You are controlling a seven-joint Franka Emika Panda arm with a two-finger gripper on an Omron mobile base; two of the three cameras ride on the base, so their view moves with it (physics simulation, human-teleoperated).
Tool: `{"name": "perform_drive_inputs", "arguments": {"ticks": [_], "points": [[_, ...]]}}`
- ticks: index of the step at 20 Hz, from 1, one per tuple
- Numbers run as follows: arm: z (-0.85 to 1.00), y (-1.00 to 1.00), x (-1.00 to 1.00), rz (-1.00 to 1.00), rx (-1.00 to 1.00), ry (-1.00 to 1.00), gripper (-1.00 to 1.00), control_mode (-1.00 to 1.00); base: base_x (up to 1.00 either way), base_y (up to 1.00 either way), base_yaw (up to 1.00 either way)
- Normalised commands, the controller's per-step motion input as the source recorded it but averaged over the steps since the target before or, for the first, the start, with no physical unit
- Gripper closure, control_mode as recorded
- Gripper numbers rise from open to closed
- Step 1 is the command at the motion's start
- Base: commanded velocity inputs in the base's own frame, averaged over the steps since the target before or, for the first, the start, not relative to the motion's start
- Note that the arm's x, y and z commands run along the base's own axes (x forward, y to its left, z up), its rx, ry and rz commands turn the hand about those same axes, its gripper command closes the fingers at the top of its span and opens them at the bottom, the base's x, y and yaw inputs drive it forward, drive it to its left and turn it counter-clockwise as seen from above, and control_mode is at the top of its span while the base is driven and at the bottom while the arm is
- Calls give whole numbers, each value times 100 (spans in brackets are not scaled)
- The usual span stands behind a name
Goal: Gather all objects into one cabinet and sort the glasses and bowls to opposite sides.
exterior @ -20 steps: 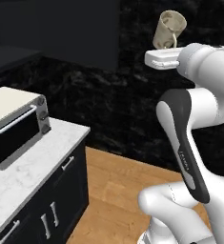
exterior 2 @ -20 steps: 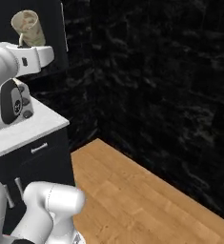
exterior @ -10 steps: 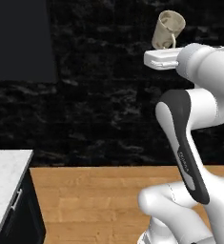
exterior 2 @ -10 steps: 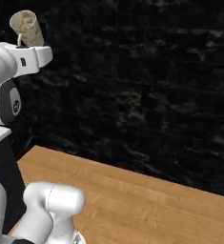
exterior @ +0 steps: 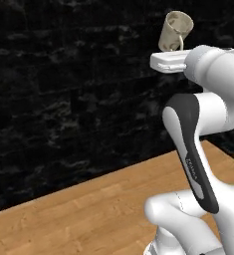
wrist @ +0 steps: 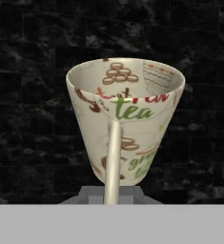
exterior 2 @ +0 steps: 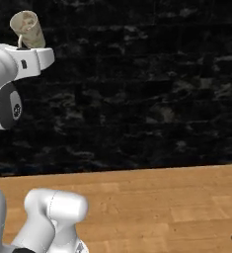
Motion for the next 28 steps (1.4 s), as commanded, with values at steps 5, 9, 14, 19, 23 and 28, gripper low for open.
{"name": "perform_drive_inputs", "arguments": {"ticks": [5, 9, 14, 19, 23, 28], "points": [[0, 0, 0, 0, 0, 0, 100, 100, 0, -8, -67], [0, 0, 0, 0, 0, 0, 100, 100, 0, -1, -62], [0, 0, 0, 0, 0, 0, 100, 100, -1, -5, -60], [0, 0, 0, 0, 0, 0, 100, 100, 0, -6, -55], [0, 0, 0, 0, 0, 0, 100, 100, 0, 1, -2], [0, 0, 0, 0, 0, 0, 100, 100, 19, -14, -27]]}}
